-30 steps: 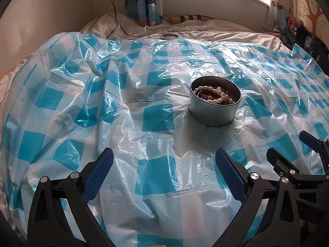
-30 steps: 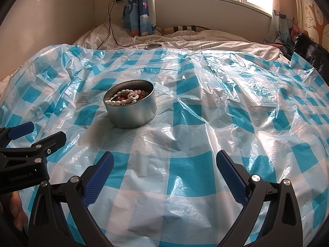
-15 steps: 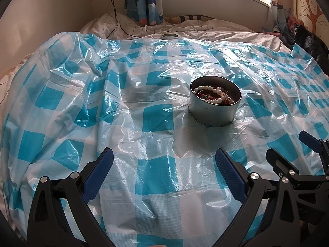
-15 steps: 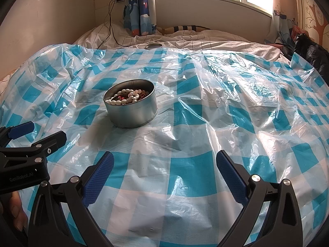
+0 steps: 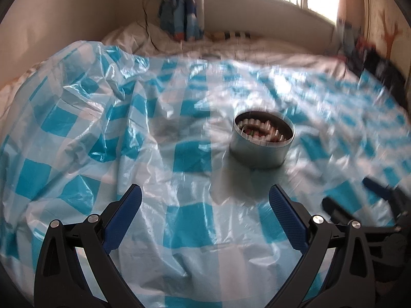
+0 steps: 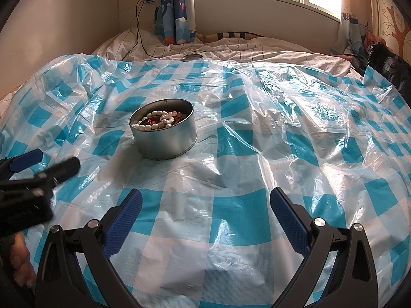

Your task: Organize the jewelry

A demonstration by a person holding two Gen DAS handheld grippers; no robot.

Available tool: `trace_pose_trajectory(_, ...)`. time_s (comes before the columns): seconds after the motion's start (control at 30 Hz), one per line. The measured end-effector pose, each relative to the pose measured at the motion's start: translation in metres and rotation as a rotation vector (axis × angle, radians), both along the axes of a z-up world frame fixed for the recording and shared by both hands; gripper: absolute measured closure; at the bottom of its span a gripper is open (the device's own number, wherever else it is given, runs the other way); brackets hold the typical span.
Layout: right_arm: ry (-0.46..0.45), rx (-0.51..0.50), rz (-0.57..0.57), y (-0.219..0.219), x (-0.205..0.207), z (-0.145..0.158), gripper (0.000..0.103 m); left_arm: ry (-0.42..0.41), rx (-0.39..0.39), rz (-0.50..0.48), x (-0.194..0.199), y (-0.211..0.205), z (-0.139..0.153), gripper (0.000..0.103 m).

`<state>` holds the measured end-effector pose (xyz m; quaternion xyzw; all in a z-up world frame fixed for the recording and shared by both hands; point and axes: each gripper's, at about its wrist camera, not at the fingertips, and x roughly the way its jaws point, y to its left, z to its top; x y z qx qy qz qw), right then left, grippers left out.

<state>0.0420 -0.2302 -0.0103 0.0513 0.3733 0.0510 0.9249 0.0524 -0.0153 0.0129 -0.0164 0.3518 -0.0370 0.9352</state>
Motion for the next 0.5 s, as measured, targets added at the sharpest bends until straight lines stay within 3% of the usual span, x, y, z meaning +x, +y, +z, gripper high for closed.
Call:
trace_pose_trajectory(0.13,0.0,0.0,0.0,-0.001,0.0,0.0,0.008,0.008,-0.008,-0.003,0.001,0.002,0.001,0.008)
trace_pose_trajectory(0.23,-0.001,-0.001,0.0,-0.001,0.0,-0.001,0.008,0.022,0.041,0.028,0.004,0.003,0.001,0.008)
trace_pose_trajectory(0.5,0.001,-0.003,0.001,-0.003,-0.001,-0.002,0.008,0.131,0.075,0.075,0.016,0.01,-0.01,0.008)
